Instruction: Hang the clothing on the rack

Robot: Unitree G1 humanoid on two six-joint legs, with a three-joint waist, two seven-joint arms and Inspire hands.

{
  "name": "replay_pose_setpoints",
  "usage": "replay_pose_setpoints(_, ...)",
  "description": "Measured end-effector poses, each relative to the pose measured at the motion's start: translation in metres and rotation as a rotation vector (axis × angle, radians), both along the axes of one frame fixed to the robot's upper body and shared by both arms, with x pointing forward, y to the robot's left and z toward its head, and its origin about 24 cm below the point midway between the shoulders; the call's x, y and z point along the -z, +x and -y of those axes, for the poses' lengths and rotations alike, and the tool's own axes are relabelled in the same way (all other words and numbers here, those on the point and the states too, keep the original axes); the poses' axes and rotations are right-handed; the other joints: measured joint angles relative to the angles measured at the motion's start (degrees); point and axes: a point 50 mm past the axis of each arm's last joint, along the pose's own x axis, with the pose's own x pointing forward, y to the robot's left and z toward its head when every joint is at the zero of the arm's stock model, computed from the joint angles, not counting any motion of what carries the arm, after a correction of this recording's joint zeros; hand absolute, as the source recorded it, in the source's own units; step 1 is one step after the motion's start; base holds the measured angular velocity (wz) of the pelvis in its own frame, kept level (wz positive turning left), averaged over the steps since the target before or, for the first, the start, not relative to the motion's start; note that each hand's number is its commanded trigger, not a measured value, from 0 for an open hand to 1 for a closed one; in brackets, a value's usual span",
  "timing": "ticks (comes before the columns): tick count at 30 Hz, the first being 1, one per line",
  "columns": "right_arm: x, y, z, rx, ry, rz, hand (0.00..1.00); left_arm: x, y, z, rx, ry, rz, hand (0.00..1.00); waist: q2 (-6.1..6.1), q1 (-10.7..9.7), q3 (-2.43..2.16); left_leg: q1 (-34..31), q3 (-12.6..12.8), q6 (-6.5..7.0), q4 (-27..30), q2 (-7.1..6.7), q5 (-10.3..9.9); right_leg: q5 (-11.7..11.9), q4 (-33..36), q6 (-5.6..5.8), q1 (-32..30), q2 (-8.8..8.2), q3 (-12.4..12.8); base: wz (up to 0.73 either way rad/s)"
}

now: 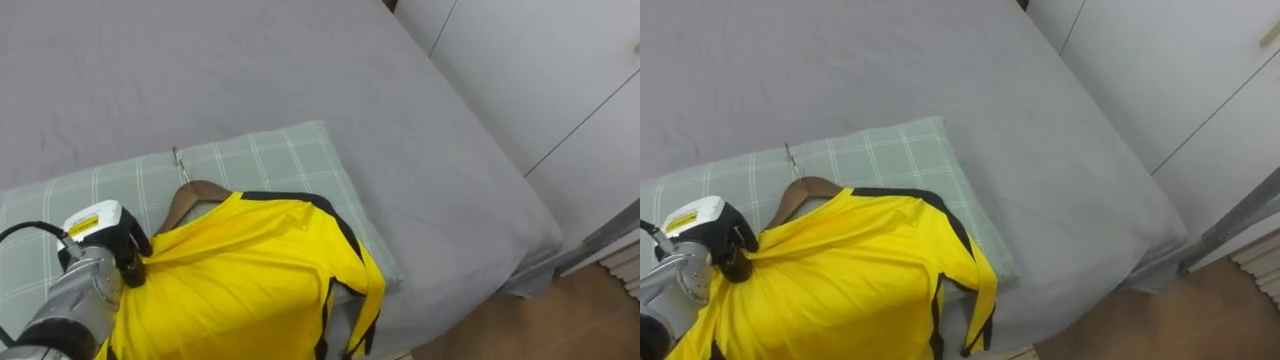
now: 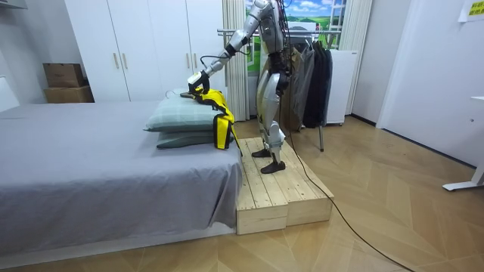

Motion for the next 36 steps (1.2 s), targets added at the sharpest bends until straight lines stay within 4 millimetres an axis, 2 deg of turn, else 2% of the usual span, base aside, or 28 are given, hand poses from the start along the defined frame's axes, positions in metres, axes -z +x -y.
replay_pose_setpoints(5, 0.0, 0.001, 0.0, -0.001, 0.0, 0.003, 0.0, 0.0, 0.0, 0.0, -0.006, -0.001, -0.007, 1.0, 0.27, -0.07, 0.01, 0.62, 1.26, 0.07, -0.5, 0.1, 0.04, 0.0, -0.12, 0.0, 0.26, -0.07, 0.22, 0.0)
replay_pose_setpoints(13, 0.0, 0.001, 0.0, -0.001, -0.003, 0.006, 0.0, 0.001, -0.001, -0.001, -0.008, -0.003, -0.014, 1.0, 0.46, -0.01, -0.02, 0.68, 1.38, 0.1, -0.52, 0.12, 0.06, 0.02, -0.15, 0.03, 0.26, -0.01, 0.34, 0.0)
replay_pose_setpoints(20, -0.001, 0.004, 0.001, 0.007, -0.024, 0.027, 0.0, 0.0, 0.0, 0.0, -0.009, 0.0, 0.013, 1.0, 0.7, 0.91, -0.17, 0.73, 1.44, 0.11, -0.61, 0.09, 0.07, 0.02, -0.06, 0.04, 0.25, -0.04, 0.4, 0.0)
replay_pose_setpoints(25, -0.001, 0.005, 0.002, 0.024, -0.033, 0.039, 0.0, -0.001, 0.0, 0.001, -0.05, -0.076, 0.077, 1.0, 1.37, 1.19, -0.57, 0.83, 1.41, 0.35, -1.15, -0.07, 0.4, 0.05, -0.14, 0.06, 0.27, -0.26, -0.04, 0.04)
replay_pose_setpoints(29, -0.001, 0.006, 0.001, 0.028, -0.039, 0.052, 0.0, -0.001, -0.001, -0.001, -0.125, -0.188, 0.134, 1.0, 1.33, 1.21, -0.61, 2.31, 1.41, 0.21, -1.56, -0.08, 0.68, 0.09, -0.16, 0.02, 1.57, -0.2, -0.02, 0.0)
replay_pose_setpoints(36, -0.001, 0.009, -0.001, 0.005, -0.048, 0.082, 0.0, -0.011, 0.005, 0.002, -0.125, -0.245, 0.259, 1.0, 1.14, 1.69, -0.75, 5.29, 2.61, 0.17, -4.45, -0.89, 1.8, 0.03, -0.27, 0.06, 3.04, -0.57, 0.77, -0.04)
